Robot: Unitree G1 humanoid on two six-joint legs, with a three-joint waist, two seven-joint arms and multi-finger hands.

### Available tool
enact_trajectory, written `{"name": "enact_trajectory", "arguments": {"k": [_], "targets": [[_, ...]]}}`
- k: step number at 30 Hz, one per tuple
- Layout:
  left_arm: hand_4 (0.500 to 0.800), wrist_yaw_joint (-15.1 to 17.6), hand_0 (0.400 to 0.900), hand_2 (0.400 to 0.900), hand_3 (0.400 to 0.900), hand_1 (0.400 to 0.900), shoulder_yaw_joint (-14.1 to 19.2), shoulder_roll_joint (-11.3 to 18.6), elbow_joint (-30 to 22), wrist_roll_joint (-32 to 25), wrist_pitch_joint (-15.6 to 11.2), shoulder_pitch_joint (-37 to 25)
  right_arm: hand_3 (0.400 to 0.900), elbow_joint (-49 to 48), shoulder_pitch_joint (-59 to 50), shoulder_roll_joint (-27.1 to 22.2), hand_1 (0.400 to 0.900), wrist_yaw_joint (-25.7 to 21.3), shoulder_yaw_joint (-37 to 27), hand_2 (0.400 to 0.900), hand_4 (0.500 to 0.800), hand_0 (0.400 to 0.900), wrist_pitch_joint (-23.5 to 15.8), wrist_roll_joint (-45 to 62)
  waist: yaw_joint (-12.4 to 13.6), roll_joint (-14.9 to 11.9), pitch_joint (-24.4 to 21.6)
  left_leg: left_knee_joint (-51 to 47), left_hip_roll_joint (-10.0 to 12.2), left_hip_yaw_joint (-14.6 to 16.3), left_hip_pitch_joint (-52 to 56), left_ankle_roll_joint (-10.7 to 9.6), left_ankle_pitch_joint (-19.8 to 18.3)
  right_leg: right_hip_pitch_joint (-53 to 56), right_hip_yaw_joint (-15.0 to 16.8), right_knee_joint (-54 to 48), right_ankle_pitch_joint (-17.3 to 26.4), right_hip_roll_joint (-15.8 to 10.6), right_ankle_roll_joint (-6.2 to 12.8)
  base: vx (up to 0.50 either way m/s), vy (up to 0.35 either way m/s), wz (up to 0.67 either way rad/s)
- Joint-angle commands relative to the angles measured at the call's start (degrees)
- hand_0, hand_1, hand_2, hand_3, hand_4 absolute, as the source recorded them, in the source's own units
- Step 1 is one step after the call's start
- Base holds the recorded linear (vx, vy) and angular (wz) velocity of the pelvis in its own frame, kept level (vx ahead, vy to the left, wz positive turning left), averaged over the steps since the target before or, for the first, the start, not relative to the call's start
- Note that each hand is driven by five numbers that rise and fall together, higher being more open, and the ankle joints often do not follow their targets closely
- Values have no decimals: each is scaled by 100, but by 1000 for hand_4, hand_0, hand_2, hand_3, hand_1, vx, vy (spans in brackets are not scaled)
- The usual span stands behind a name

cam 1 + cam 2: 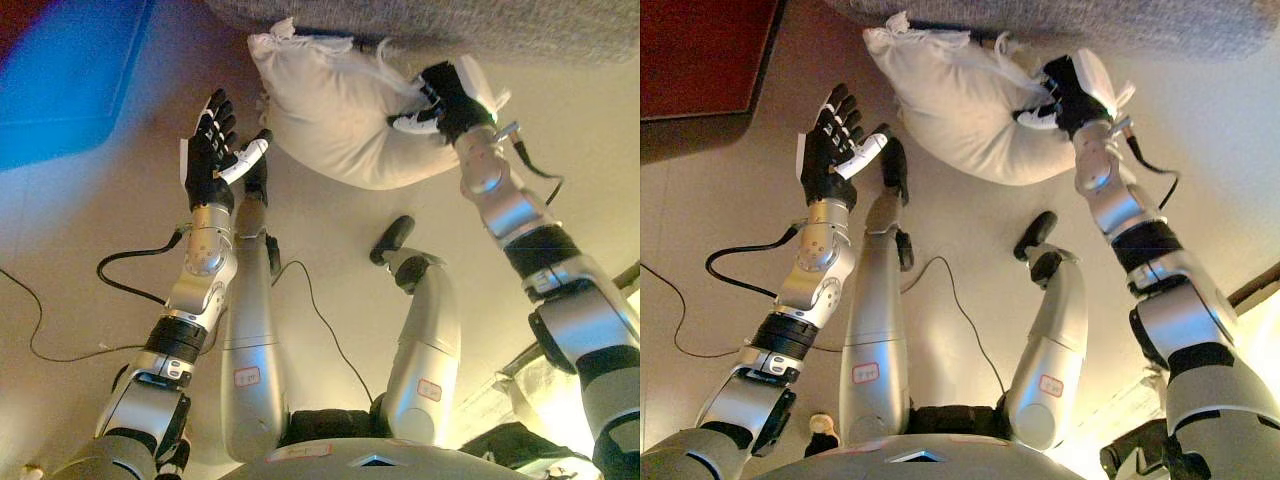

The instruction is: Pick up the pillow and put it on the sofa.

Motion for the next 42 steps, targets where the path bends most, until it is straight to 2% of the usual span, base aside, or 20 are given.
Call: {"name": "enact_trajectory", "arguments": {"k": [1,5,9,12,14,18,21,23,28,34,42], "targets": [[800,211,900,900,900,900,361,-22,-122,216,-450,-61,400,-1255,-62,-178,400,-823,-1159,400,500,400,-746,-383,-73,-170,-6,520,273,-249,806,-350,-1119,511,90,-997,1128,120,308,32,20,-4],[800,184,900,900,900,900,490,-34,-27,354,-546,213,400,-1945,813,-21,400,-919,-1445,400,500,400,-937,-866,-59,-199,-14,257,295,-189,1756,-321,-1088,1477,73,-1376,1183,236,300,58,7,-5],[800,47,900,900,900,900,600,-60,107,448,-603,611,400,-2591,1544,44,400,-839,-1561,400,500,400,-1068,-1431,-7,-226,-268,59,426,-93,2897,-291,-1170,2676,41,-1876,1231,289,292,122,-5,-17],[800,-133,900,900,900,900,671,-113,198,570,-633,906,400,-2958,1914,-147,400,-835,-1641,400,500,400,-1097,-2169,6,-204,-586,-298,528,25,3685,-313,-1172,3496,-43,-2315,1322,303,367,111,14,-12],[800,-182,900,900,900,900,768,-177,289,590,-658,1091,400,-3329,2147,-249,400,-897,-1807,400,500,400,-1181,-2451,-20,-216,-847,-704,625,197,4280,-328,-1130,4044,-81,-2775,1547,301,474,130,57,-33],[800,-510,900,900,900,900,946,-305,353,581,-557,1604,400,-3662,2685,-203,400,-735,-2145,400,500,400,-1331,-2308,-66,-232,-1490,-1445,661,491,5176,-327,-1007,4801,-94,-3607,1866,360,596,135,64,-32],[800,-743,900,900,900,900,1022,-377,337,629,-486,1911,400,-4015,3140,-122,400,-586,-2485,400,500,400,-1472,-2059,-87,-209,-1936,-1954,663,725,5666,-380,-882,5190,-170,-4118,2136,395,598,115,43,-14],[800,-800,900,900,900,900,1063,-392,296,703,-445,2032,400,-4114,3294,16,400,-528,-2662,400,500,400,-1543,-1734,-97,-190,-2175,-2290,661,899,5933,-418,-777,5351,-258,-4384,2344,376,598,68,58,-10],[800,-926,900,900,900,900,1271,-457,201,782,-411,2325,400,-4335,3590,224,400,-379,-2919,400,500,400,-1648,-1418,-73,-216,-2512,-2787,605,1198,6303,-435,-636,5528,-360,-4719,2512,327,598,35,41,-11],[800,-1094,900,900,900,900,1312,-492,62,735,-374,2510,400,-4355,3720,260,400,-224,-3050,400,500,400,-1709,-1112,-6,-264,-2536,-2822,611,1126,6300,-445,-589,5626,-445,-4673,2505,327,598,28,-4,10],[800,-1294,900,900,900,900,1171,-465,-25,607,-319,2660,400,-3737,3068,-95,400,-352,-2992,400,500,400,-1633,-885,225,-367,-2410,-2799,660,919,6121,-490,-523,5695,-623,-4670,2416,367,598,57,-23,25]]}}
